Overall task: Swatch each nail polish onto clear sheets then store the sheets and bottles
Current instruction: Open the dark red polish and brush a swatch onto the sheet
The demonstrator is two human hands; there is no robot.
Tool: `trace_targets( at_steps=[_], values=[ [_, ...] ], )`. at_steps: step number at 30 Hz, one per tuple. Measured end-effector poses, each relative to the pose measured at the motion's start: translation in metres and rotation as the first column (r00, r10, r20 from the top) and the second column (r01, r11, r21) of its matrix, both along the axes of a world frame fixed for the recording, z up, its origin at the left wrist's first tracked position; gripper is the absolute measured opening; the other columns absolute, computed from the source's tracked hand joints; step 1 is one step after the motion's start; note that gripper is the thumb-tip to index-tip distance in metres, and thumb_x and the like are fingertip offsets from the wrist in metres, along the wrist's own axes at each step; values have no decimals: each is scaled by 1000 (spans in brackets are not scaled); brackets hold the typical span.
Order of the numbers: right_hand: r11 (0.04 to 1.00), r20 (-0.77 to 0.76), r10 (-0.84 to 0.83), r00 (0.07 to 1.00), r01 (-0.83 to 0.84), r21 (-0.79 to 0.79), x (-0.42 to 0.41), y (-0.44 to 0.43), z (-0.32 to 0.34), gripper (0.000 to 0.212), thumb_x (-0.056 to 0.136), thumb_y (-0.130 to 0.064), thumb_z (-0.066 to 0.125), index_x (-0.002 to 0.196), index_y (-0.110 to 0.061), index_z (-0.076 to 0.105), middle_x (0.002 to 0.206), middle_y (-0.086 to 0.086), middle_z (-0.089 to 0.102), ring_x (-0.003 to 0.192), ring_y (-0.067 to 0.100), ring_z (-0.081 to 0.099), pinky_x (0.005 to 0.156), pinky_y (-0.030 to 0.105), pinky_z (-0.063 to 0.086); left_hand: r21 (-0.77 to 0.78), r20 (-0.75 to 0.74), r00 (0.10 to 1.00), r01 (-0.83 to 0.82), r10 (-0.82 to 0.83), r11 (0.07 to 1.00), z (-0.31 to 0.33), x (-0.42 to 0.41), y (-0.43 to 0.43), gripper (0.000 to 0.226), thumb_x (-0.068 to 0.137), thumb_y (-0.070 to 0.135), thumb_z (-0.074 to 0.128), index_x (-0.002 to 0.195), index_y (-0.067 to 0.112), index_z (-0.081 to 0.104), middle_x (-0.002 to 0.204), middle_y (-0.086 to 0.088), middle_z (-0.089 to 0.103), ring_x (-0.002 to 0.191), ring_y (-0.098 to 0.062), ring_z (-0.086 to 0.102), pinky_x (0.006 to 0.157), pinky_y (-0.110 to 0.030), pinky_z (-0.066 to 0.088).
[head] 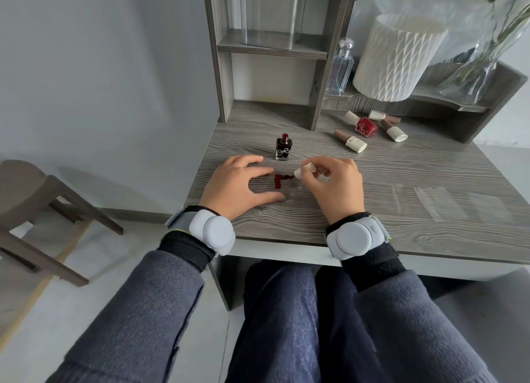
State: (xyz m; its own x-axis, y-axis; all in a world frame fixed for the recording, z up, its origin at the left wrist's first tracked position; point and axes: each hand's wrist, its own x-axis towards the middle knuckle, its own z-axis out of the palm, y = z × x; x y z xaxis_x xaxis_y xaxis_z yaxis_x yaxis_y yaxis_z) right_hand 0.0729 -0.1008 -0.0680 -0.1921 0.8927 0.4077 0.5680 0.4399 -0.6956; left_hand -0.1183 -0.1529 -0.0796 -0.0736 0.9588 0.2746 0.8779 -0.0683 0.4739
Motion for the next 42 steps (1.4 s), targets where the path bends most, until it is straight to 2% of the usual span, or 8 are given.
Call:
trace_targets(
  at_steps=[5,9,13,22,27,30,36,42],
  values=[
    [1000,-60,-12,998,14,23,0,-2,3,10,84,-30,63,81,-27,71,70,-13,63,88,21,51,81,46,45,4,3,1000,1,-1,1000,0,0,0,80,58,83,47,121,36,63,137,14,49,128,-10,37,110,-36,31],
    [996,-7,89,996,-89,30,-2,-2,1,24,83,-48,54,85,-33,73,78,-17,67,90,15,51,83,45,45,6,0,1000,3,-3,1000,0,0,0,71,63,76,58,121,36,62,137,15,48,129,-10,36,109,-35,30],
    [998,21,56,998,-56,12,-2,-1,1,38,78,-57,42,83,-32,71,80,-15,69,92,18,51,85,48,45,1,2,1000,5,-5,1000,0,0,-1,70,64,75,59,121,36,62,138,15,47,129,-10,35,109,-34,30],
    [995,-42,-95,995,94,-16,0,-5,7,12,84,-26,59,77,-26,68,66,-14,58,90,20,50,87,49,43,-8,1,1000,6,-6,1000,1,0,-2,76,61,81,50,122,36,62,138,15,47,129,-10,36,109,-34,31],
    [999,-170,-43,985,44,1,0,-4,10,17,77,-41,48,81,-32,62,64,-14,53,81,23,52,82,50,46,-7,8,1000,8,-8,1000,2,0,-2,75,61,78,53,121,35,62,137,14,48,129,-10,36,110,-33,30],
    [1000,-143,-5,990,9,22,0,-5,9,26,78,-49,46,86,-32,64,64,-17,50,80,22,50,81,46,45,-9,7,1000,7,-7,1000,2,1,-2,76,60,78,52,121,35,62,137,15,48,129,-9,36,109,-32,29],
    [1000,-60,30,998,-29,7,-1,-4,5,12,85,-37,59,86,-33,70,69,-16,59,88,20,51,84,51,45,-19,-3,1000,4,-4,1000,3,1,-2,78,60,81,50,122,36,61,138,16,47,129,-8,35,109,-32,30],
    [1000,-19,22,1000,-22,-10,-1,-4,6,27,79,-51,48,81,-35,69,72,-9,66,90,21,54,85,51,46,-6,10,1000,7,-7,1000,1,1,-2,81,58,84,47,121,36,62,137,15,48,128,-9,36,109,-34,31]
  ],
)
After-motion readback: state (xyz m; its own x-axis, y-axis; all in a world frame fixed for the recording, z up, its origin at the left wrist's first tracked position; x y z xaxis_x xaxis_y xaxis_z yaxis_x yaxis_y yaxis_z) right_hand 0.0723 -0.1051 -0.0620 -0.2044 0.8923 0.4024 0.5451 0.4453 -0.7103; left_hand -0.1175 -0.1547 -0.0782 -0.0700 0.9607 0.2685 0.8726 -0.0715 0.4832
